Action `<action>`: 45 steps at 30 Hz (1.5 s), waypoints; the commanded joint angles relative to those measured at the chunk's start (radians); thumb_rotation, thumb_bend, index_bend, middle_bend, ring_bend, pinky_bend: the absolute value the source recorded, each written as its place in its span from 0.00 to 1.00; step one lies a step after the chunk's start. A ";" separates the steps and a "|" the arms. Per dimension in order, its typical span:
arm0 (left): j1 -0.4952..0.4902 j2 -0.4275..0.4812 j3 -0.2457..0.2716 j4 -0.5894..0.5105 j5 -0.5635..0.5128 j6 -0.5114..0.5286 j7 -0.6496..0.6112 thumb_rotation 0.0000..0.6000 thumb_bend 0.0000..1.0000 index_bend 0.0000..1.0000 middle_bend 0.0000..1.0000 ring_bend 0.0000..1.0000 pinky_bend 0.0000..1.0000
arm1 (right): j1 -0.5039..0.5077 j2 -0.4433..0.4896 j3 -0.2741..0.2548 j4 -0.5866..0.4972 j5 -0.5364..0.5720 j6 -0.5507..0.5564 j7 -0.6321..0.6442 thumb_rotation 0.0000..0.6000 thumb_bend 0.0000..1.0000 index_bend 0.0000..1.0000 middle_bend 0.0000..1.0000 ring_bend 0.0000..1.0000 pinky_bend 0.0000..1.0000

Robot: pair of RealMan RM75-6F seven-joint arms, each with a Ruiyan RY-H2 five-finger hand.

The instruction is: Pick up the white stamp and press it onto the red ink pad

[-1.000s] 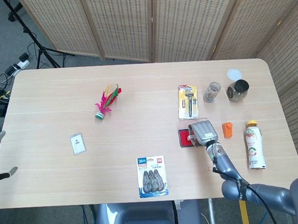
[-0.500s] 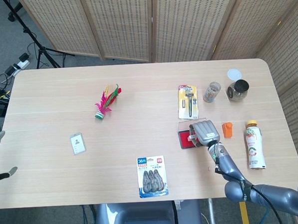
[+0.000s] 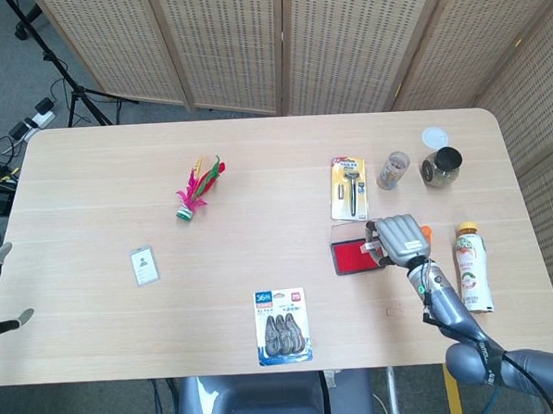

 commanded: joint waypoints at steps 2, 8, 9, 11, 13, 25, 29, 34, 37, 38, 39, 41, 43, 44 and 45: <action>0.002 -0.001 0.002 0.000 0.003 0.003 0.001 1.00 0.00 0.00 0.00 0.00 0.00 | -0.052 0.016 -0.058 0.030 -0.082 0.011 0.049 1.00 0.54 0.59 0.84 0.91 1.00; 0.003 -0.002 0.002 0.000 0.005 0.005 0.004 1.00 0.00 0.00 0.00 0.00 0.00 | -0.113 -0.021 -0.120 0.123 -0.207 0.019 0.148 1.00 0.54 0.59 0.84 0.91 1.00; 0.002 -0.003 0.002 0.000 0.003 0.004 0.008 1.00 0.00 0.00 0.00 0.00 0.00 | -0.124 -0.031 -0.130 0.147 -0.235 0.023 0.169 1.00 0.54 0.59 0.84 0.91 1.00; 0.001 -0.006 0.001 0.000 0.001 0.004 0.015 1.00 0.00 0.00 0.00 0.00 0.00 | -0.138 -0.053 -0.139 0.189 -0.274 0.032 0.199 1.00 0.54 0.59 0.84 0.91 1.00; 0.001 -0.009 0.002 -0.001 0.001 0.003 0.021 1.00 0.00 0.00 0.00 0.00 0.00 | -0.149 -0.079 -0.141 0.233 -0.294 0.032 0.236 1.00 0.54 0.59 0.84 0.91 1.00; -0.003 -0.012 0.002 -0.003 -0.007 -0.006 0.035 1.00 0.00 0.00 0.00 0.00 0.00 | -0.171 -0.129 -0.135 0.337 -0.338 -0.006 0.311 1.00 0.54 0.59 0.84 0.91 1.00; -0.003 -0.012 0.002 -0.004 -0.007 -0.006 0.036 1.00 0.00 0.00 0.00 0.00 0.00 | -0.176 -0.129 -0.129 0.342 -0.349 -0.008 0.315 1.00 0.54 0.58 0.84 0.91 1.00; -0.003 -0.011 0.002 -0.006 -0.005 -0.005 0.033 1.00 0.00 0.00 0.00 0.00 0.00 | -0.181 -0.127 -0.126 0.341 -0.358 -0.014 0.316 1.00 0.54 0.52 0.84 0.91 1.00; -0.003 -0.011 0.003 -0.005 -0.005 -0.005 0.033 1.00 0.00 0.00 0.00 0.00 0.00 | -0.185 -0.126 -0.124 0.340 -0.361 -0.017 0.314 1.00 0.54 0.49 0.83 0.91 1.00; -0.003 -0.011 0.003 -0.005 -0.005 -0.005 0.033 1.00 0.00 0.00 0.00 0.00 0.00 | -0.186 -0.126 -0.124 0.339 -0.363 -0.017 0.315 1.00 0.54 0.49 0.83 0.91 1.00; -0.003 -0.011 0.003 -0.005 -0.005 -0.006 0.034 1.00 0.00 0.00 0.00 0.00 0.00 | -0.188 -0.124 -0.124 0.336 -0.366 -0.016 0.315 1.00 0.54 0.48 0.83 0.91 1.00; -0.003 -0.011 0.003 -0.005 -0.004 -0.005 0.034 1.00 0.00 0.00 0.00 0.00 0.00 | -0.191 -0.122 -0.123 0.334 -0.371 -0.015 0.315 1.00 0.54 0.47 0.83 0.91 1.00; -0.003 -0.011 0.003 -0.005 -0.005 -0.005 0.035 1.00 0.00 0.00 0.00 0.00 0.00 | -0.193 -0.121 -0.121 0.334 -0.373 -0.017 0.315 1.00 0.54 0.46 0.83 0.91 1.00; -0.003 -0.011 0.003 -0.005 -0.005 -0.005 0.035 1.00 0.00 0.00 0.00 0.00 0.00 | -0.194 -0.121 -0.121 0.334 -0.374 -0.017 0.314 1.00 0.54 0.46 0.83 0.91 1.00; -0.003 -0.011 0.003 -0.005 -0.004 -0.005 0.035 1.00 0.00 0.00 0.00 0.00 0.00 | -0.195 -0.122 -0.120 0.335 -0.375 -0.018 0.314 1.00 0.54 0.45 0.83 0.91 1.00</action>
